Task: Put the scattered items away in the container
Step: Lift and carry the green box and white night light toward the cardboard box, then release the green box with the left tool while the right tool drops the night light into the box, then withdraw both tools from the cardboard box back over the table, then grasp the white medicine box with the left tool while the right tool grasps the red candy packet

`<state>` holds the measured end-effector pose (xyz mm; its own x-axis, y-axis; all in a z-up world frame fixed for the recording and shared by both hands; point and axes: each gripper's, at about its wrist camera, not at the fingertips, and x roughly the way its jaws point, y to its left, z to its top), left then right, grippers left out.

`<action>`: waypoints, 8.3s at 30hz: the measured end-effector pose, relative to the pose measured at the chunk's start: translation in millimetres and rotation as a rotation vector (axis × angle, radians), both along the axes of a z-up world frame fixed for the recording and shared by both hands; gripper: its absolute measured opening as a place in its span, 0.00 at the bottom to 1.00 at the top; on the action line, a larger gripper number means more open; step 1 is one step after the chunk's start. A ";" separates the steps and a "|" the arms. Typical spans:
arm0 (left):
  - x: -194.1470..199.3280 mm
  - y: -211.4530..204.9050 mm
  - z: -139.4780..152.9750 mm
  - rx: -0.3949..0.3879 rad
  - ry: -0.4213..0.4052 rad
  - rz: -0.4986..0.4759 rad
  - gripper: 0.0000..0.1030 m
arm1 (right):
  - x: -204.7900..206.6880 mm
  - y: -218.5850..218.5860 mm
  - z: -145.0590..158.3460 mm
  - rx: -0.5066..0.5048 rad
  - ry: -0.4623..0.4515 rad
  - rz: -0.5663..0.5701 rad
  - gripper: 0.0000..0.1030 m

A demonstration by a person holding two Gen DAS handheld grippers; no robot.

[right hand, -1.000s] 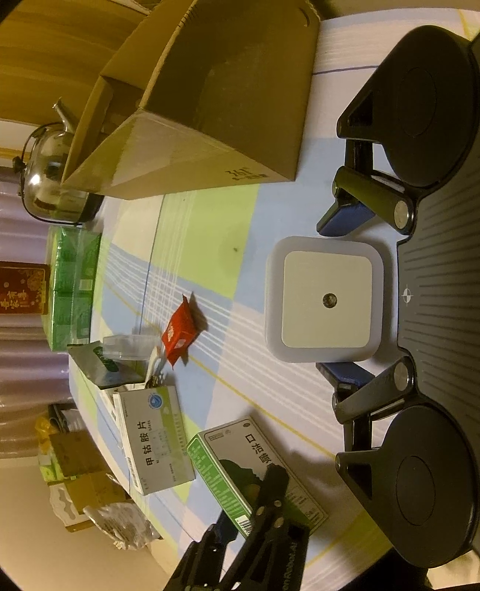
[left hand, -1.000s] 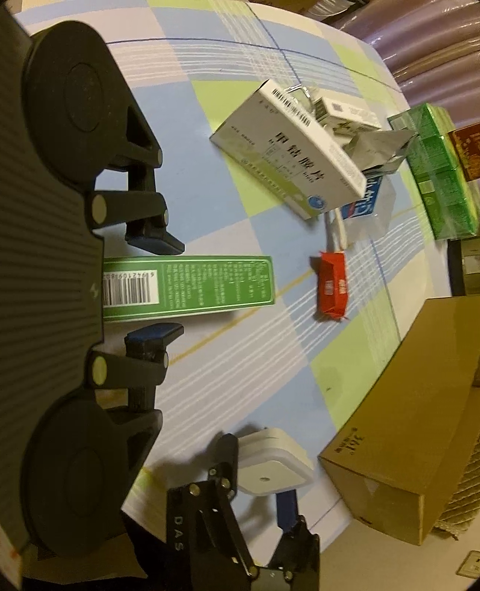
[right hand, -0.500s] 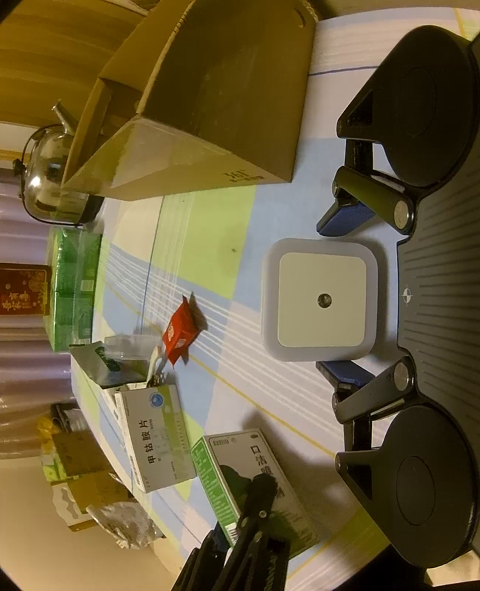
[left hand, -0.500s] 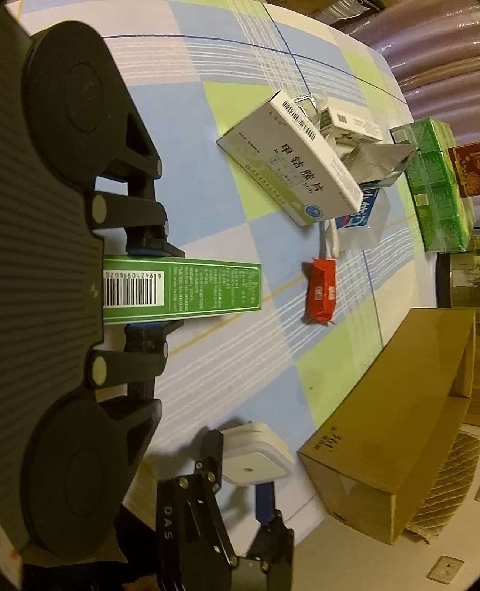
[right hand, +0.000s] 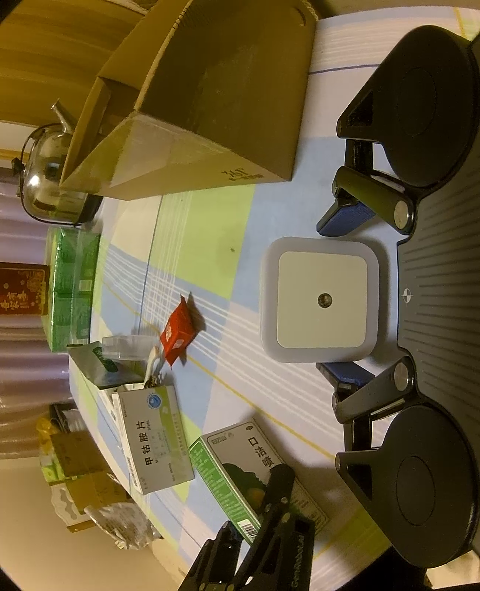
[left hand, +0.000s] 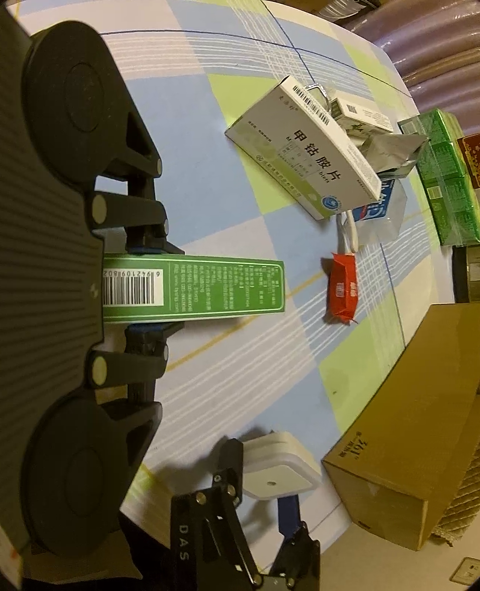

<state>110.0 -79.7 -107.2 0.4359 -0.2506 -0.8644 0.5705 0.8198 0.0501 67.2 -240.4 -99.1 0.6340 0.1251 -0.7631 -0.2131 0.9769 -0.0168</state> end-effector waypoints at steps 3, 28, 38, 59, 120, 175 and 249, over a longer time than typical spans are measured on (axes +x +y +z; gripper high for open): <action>0.2 0.9 -2.0 -0.012 0.005 0.007 0.25 | 0.4 -0.9 -2.0 0.002 0.004 -0.004 0.67; -13.6 -7.4 60.2 -0.130 -0.104 0.004 0.25 | -24.0 -7.8 56.6 -0.003 -0.139 -0.027 0.60; 0.8 -55.6 99.5 -0.194 -0.184 -0.107 0.25 | -25.0 -36.2 114.8 -0.059 -0.315 -0.073 0.60; 101.8 -234.1 144.3 -0.232 -0.215 -0.336 0.25 | 81.7 -170.8 129.2 -0.159 -0.222 -0.137 0.60; 151.9 -248.4 97.1 -0.245 -0.110 -0.263 0.30 | 142.4 -169.5 74.2 -0.303 0.076 0.062 0.67; -34.2 75.9 85.1 -0.186 -0.133 0.191 0.99 | -30.3 -4.2 87.5 0.095 -0.025 0.078 0.92; 6.1 12.2 31.5 -0.151 0.016 -0.041 0.20 | 39.0 13.7 3.9 -0.035 0.149 0.145 0.26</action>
